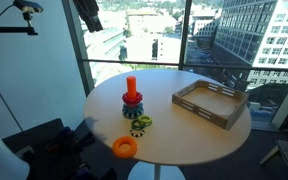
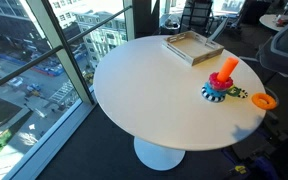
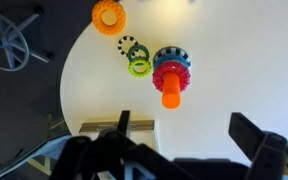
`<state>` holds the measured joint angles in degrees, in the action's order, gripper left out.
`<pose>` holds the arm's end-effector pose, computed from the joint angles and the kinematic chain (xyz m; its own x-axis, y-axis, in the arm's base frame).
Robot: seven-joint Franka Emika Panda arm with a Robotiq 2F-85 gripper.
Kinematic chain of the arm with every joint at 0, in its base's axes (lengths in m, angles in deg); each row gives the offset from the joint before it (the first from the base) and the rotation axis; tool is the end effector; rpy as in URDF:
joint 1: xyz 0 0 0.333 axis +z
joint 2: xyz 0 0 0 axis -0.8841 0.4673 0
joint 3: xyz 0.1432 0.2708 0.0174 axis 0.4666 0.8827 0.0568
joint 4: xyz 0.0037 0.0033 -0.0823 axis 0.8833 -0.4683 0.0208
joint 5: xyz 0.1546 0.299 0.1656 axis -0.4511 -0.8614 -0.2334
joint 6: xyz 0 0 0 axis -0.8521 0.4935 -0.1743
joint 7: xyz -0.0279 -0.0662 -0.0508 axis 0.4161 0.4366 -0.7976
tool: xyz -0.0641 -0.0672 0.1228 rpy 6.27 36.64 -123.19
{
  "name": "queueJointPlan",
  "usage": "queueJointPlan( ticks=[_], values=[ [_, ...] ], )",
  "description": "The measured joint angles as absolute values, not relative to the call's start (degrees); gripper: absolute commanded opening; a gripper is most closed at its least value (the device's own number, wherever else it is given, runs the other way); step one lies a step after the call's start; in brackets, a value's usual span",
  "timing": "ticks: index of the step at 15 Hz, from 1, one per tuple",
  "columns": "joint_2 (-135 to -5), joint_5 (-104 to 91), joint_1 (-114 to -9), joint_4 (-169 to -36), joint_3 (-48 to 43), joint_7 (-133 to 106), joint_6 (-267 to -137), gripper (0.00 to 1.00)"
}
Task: Put the red ring on the table
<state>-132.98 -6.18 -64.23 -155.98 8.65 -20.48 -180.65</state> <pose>0.3309 0.0275 0.4947 0.9619 -0.1147 0.2483 -0.1417 -0.9855 0.0938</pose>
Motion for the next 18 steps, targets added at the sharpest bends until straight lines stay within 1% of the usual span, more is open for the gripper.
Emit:
queueJointPlan(
  ticks=[11,18],
  values=[
    [-132.2,-6.4,-64.2,-155.9,8.2,-20.5,-181.5,1.00],
    [-124.5,-11.7,-63.0,-155.5,4.4,-18.6,-189.1,1.00]
  ],
)
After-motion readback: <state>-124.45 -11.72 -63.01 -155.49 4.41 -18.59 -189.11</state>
